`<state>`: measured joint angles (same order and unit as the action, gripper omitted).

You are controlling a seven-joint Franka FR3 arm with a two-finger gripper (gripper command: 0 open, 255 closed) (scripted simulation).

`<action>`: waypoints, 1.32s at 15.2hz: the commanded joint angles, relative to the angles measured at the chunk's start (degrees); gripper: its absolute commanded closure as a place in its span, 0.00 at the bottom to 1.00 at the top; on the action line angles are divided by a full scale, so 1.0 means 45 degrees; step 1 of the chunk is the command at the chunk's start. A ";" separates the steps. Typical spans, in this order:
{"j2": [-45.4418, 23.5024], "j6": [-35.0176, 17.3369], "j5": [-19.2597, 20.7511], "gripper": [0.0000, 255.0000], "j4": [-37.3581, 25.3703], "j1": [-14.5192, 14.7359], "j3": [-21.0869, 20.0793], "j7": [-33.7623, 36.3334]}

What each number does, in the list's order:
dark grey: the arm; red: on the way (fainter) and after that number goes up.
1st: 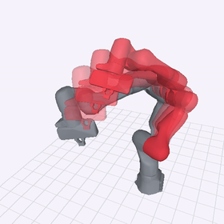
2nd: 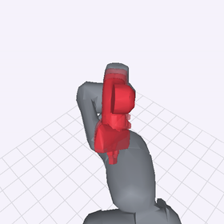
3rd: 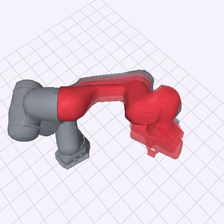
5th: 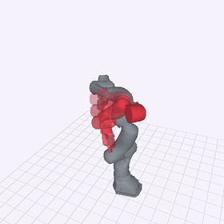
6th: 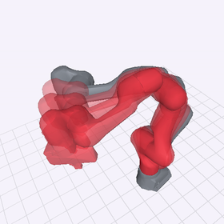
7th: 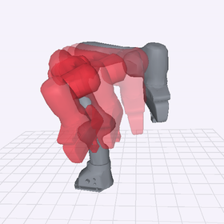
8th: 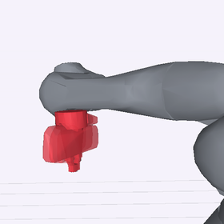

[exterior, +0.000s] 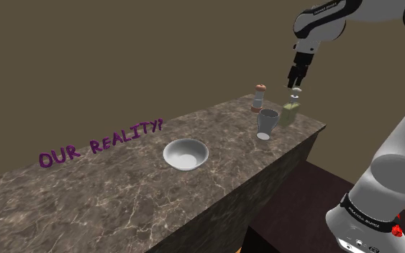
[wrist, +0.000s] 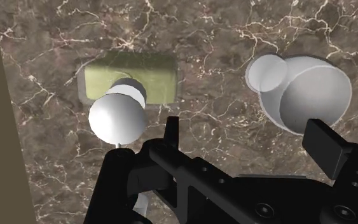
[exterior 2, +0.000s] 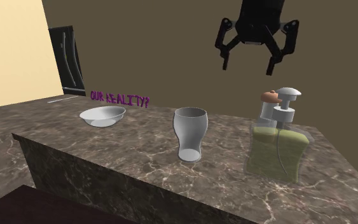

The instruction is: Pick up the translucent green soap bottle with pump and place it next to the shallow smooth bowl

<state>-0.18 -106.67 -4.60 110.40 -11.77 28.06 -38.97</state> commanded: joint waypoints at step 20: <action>-0.4086 -0.0233 -0.2101 0.00 -0.2728 -0.1513 0.0540 -0.2076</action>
<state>-18.56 -107.70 -14.06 98.12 -18.58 30.49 -48.31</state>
